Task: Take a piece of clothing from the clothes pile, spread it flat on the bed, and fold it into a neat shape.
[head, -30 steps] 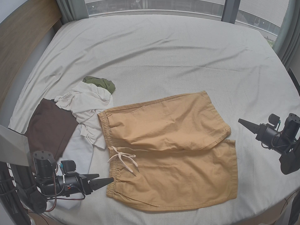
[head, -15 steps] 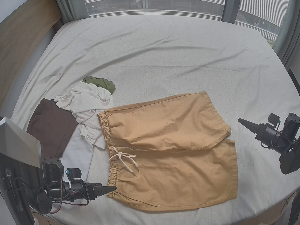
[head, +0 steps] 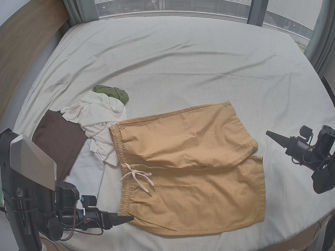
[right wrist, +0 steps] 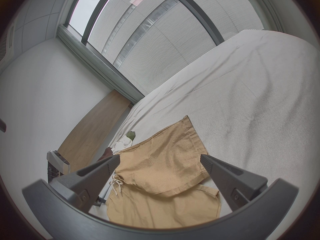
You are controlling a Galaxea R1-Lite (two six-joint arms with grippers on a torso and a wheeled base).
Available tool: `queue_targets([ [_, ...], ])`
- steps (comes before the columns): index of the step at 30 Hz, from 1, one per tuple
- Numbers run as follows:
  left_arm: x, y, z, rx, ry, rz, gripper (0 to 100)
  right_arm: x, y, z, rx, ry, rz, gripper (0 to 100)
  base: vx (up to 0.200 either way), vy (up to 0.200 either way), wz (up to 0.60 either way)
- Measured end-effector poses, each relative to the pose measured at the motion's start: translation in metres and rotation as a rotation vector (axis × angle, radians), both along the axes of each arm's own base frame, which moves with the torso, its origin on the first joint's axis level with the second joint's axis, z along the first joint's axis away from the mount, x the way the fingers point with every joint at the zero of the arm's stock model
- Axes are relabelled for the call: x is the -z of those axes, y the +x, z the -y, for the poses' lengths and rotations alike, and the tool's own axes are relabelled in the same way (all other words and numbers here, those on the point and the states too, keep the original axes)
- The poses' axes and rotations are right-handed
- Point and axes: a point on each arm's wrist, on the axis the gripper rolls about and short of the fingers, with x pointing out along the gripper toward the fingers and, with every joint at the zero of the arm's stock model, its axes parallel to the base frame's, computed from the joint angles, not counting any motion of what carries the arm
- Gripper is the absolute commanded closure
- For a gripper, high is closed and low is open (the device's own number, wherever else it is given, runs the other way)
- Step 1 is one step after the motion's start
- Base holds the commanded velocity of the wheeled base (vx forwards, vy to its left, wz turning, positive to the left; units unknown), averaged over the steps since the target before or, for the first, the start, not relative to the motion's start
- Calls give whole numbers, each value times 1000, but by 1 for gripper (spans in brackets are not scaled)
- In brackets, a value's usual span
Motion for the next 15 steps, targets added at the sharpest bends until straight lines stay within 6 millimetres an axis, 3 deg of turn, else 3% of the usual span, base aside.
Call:
queue_targets([
  [2,1,0,0,2,1,-2,0,0,0,0,0,0,0,0,0,0,0],
  [3,2,0,1,4,3,-7,100,0,0,0,0,0,0,0,0,0,0],
  [15,4,0,-1,-5,7,-16,100,3,-4,2,7,-10,-10,0,0,0,0],
])
